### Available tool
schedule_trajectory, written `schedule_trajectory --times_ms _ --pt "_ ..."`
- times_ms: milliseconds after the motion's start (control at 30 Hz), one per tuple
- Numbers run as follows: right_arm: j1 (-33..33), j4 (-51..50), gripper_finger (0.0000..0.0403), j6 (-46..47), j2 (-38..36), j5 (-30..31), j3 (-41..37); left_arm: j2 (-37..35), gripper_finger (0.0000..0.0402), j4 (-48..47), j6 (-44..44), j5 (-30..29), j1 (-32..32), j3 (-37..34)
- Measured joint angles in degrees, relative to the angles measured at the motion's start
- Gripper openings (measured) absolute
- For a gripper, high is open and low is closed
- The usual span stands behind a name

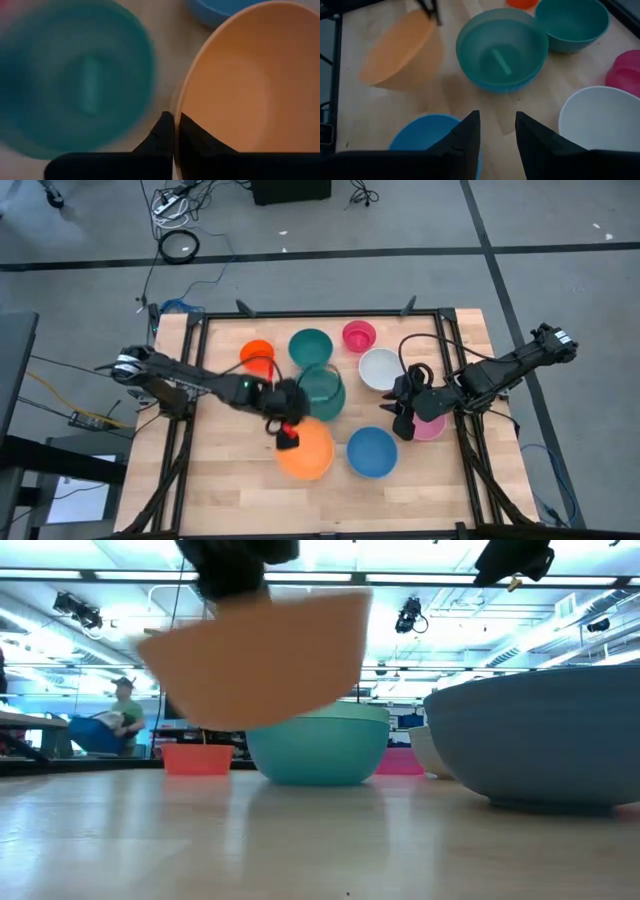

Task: Nest bowls inside each other
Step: Stack the yellow bowl on top of the light green bowl

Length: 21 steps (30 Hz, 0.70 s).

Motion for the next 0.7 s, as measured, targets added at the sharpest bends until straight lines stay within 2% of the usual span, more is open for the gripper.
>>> schedule_trajectory --times_ms 200,333,467,700 --pt "0.0 0.0 0.0113 0.2 0.0 0.6 0.0 0.1 0.0008 -1.2 8.3 -1.5 8.2 3.4" --pt "0.0 0.0 0.0113 0.5 0.0 0.6 0.0 0.1 0.0008 -4.8 10.6 2.2 12.0 6.3" --pt "0.0 0.0 0.0113 0.6 0.0 1.8 0.0 0.1 0.0008 -9.1 12.5 3.0 15.8 10.0" --pt "0.0 0.0 0.0113 0.6 0.0 3.4 0.0 0.1 0.0009 -8.5 15.7 6.6 22.8 13.8"
